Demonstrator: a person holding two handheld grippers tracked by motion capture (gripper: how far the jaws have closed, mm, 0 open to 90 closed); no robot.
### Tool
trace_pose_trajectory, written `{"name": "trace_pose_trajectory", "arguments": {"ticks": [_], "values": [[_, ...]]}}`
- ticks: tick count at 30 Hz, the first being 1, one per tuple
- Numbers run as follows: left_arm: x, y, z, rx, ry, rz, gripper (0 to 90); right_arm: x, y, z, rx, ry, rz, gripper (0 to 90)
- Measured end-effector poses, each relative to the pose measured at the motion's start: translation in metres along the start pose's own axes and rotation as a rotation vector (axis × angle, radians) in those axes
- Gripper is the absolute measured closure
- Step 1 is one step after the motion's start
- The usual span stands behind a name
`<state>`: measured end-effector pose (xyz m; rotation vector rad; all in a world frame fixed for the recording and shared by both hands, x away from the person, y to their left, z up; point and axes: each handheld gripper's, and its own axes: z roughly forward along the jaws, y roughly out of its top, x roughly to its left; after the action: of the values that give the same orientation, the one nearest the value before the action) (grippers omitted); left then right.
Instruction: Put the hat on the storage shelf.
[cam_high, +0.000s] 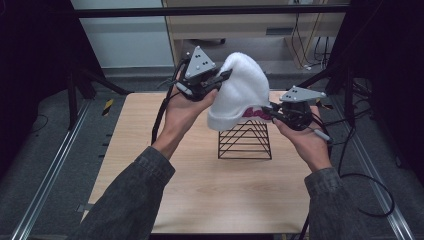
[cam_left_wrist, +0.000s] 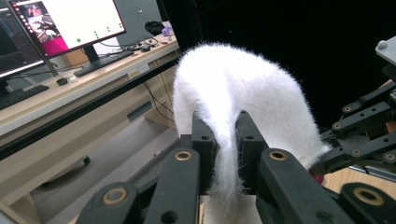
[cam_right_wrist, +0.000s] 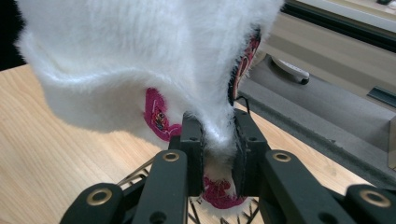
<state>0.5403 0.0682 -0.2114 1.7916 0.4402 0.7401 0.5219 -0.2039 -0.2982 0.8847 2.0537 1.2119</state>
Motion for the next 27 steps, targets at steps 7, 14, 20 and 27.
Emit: {"name": "trace_pose_trajectory", "arguments": {"ticks": [7,14,20,27], "values": [[0.001,-0.005,0.012,0.027,-0.009,-0.025,81.2,-0.007,-0.007,-0.003,0.023,-0.004,0.005,76.8],[-0.005,-0.003,0.018,0.028,-0.027,-0.022,80.8,-0.013,-0.013,-0.009,0.026,-0.005,0.022,76.8],[-0.01,-0.002,0.021,0.041,-0.038,-0.014,80.4,-0.016,-0.018,-0.016,0.031,0.001,0.027,76.9],[-0.012,-0.004,0.029,0.081,-0.039,0.007,79.8,-0.019,-0.022,-0.018,0.05,0.011,0.031,76.9]]}}
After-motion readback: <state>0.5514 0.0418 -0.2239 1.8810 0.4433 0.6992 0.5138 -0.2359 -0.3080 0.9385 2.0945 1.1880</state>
